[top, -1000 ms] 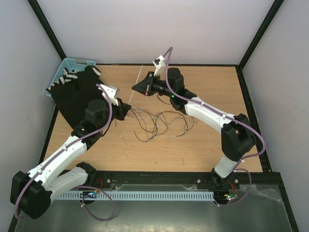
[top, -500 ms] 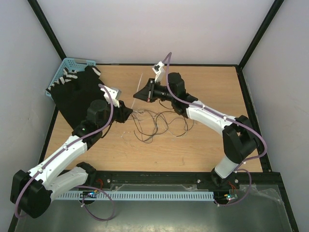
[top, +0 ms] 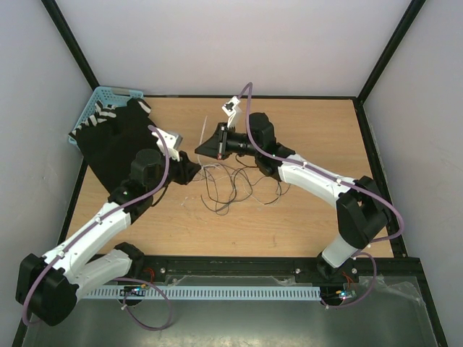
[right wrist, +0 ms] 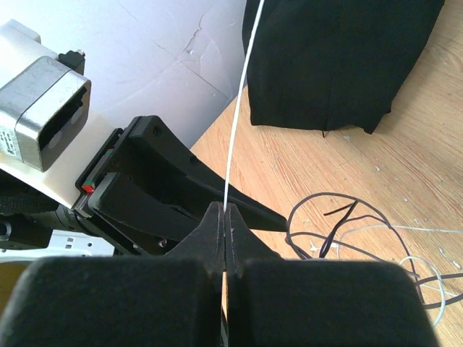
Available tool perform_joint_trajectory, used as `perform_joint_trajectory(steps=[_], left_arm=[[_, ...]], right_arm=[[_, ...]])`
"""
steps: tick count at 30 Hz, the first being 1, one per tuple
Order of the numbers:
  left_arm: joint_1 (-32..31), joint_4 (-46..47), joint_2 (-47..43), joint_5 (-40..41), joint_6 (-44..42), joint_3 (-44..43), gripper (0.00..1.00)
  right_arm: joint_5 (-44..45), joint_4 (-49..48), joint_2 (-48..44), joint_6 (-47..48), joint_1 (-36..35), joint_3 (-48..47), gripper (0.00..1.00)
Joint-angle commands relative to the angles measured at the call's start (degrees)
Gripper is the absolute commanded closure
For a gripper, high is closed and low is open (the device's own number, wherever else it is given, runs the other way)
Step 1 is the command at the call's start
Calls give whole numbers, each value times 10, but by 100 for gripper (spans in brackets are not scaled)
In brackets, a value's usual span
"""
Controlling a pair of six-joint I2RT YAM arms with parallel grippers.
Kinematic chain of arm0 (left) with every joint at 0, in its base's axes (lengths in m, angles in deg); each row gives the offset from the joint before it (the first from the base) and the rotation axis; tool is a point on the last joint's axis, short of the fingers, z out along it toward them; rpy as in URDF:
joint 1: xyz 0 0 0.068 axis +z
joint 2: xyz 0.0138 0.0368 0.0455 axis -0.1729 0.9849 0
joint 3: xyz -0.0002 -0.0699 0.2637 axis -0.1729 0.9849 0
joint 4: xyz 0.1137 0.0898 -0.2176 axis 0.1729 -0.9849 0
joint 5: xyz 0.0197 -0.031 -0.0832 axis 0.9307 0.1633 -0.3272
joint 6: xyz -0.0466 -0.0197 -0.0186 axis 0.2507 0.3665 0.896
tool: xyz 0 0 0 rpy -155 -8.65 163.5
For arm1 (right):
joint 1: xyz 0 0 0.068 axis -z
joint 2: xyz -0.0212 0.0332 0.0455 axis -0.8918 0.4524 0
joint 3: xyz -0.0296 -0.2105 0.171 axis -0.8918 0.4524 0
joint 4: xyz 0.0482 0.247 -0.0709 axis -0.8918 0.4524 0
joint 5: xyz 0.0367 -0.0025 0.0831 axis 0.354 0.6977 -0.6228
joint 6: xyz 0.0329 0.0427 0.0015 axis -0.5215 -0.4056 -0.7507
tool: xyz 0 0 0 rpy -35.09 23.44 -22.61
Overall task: Zip-tie the wires
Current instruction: Adjust the ribbon.
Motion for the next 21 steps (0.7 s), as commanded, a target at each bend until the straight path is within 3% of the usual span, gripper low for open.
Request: perform_joint_trajectory(steps=[1, 14, 21], left_arm=[[-1, 37, 5, -29, 8, -12, 70], [-1, 54, -25, -68, -1, -6, 72], [5, 23, -41, -34, -34, 1, 73]], right_arm=[[-8, -25, -25, -6, -3, 5, 100], [-3, 2, -19, 22, -3, -15, 100], [6, 26, -34, 63, 14, -11, 100]])
